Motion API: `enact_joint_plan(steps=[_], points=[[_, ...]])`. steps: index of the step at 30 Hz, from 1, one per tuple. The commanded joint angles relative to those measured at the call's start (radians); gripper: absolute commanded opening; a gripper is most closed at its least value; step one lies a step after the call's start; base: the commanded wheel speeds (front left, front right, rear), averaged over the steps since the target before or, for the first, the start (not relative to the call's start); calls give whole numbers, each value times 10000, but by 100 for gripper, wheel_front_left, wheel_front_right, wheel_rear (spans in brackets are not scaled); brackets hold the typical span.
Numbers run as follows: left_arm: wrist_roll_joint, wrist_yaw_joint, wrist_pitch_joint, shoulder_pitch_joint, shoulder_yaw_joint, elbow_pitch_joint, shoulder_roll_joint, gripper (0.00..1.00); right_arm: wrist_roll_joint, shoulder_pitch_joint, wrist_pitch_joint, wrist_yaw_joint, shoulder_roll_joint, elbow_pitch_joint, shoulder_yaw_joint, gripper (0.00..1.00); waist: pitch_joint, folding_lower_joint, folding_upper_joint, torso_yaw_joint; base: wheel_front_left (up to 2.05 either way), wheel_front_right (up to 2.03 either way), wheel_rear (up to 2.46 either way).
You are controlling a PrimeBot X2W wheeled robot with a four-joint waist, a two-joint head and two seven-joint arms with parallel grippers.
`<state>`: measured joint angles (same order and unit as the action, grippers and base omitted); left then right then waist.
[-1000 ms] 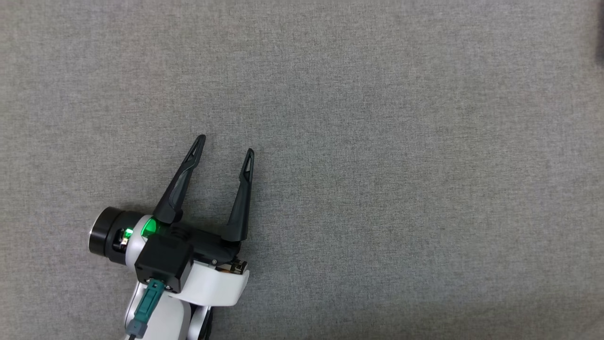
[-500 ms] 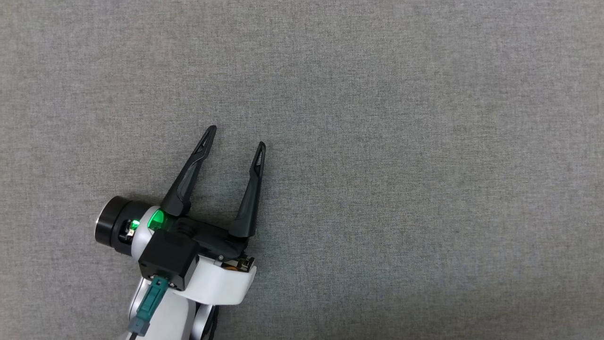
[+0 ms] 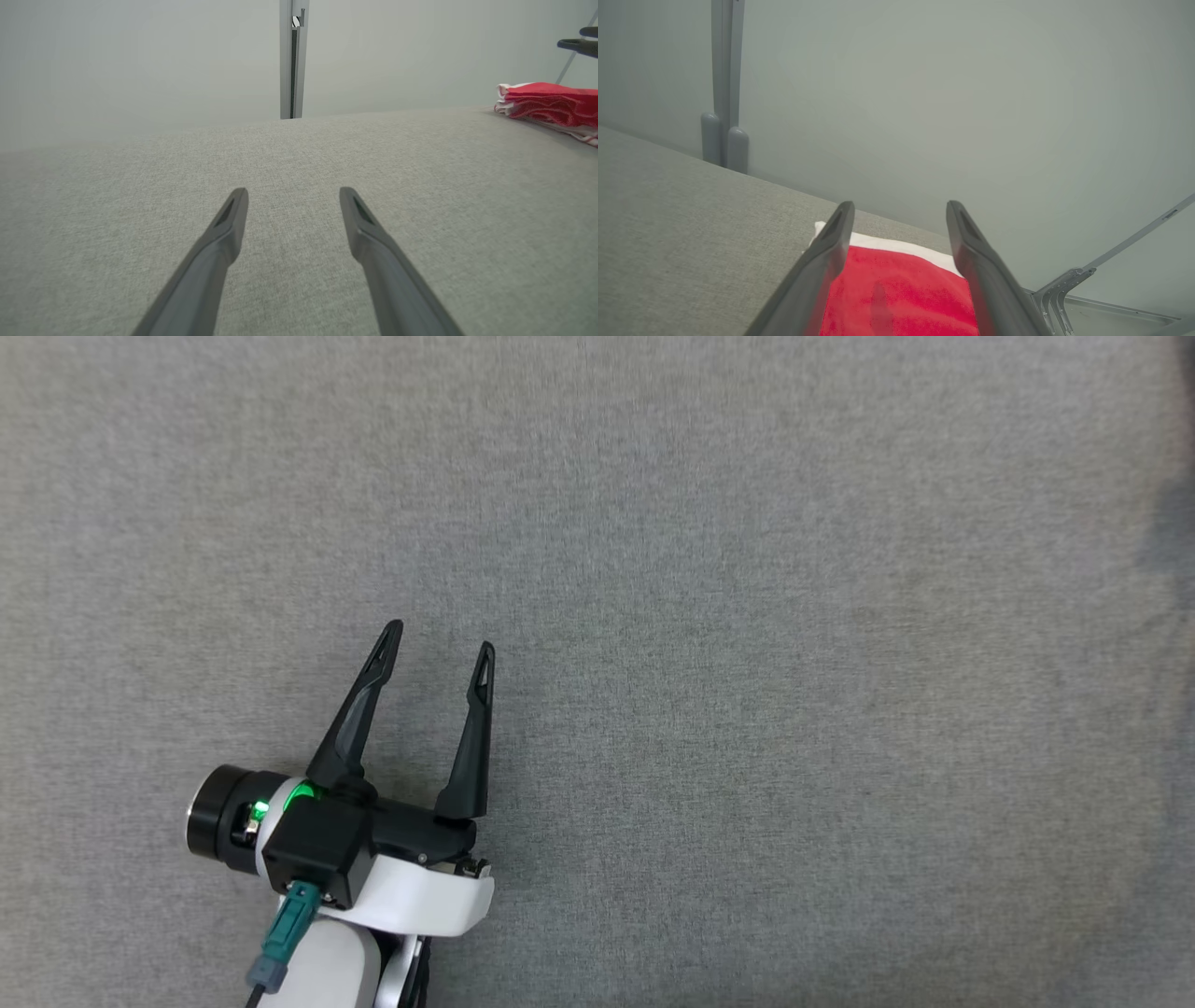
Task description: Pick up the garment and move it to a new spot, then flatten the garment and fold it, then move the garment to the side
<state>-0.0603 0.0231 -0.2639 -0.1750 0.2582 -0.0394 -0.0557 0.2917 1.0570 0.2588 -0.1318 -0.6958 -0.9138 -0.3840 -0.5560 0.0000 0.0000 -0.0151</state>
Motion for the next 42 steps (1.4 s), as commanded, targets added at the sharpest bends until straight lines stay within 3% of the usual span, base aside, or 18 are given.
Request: enact_joint_plan(steps=[1,11,16,24,29,42], points=[[-193,135,3,153,-97,34,2,100,89,-804,71,23,547,763,448,100,669,0,0,-9,0,0,0],[-1396,748,3,1128,-392,358,33,100,-98,-5857,69,23,4094,4518,2764,100,2766,0,0,275,0,0,0],[-1775,990,1,1674,-658,319,35,100,-343,-7856,50,23,5227,6260,3056,100,3745,0,0,364,0,0,0],[-1362,609,3,2658,-960,133,34,100,-778,-10106,51,22,5754,7925,3046,100,4886,0,0,267,0,0,0],[-964,284,3,3431,-1071,-122,35,100,-933,-11288,51,19,5909,8206,2810,100,5448,0,0,163,0,0,0],[-979,220,3,3951,-1354,208,34,100,-989,-11742,52,17,6212,8181,2636,100,5851,0,0,-67,0,0,0]])
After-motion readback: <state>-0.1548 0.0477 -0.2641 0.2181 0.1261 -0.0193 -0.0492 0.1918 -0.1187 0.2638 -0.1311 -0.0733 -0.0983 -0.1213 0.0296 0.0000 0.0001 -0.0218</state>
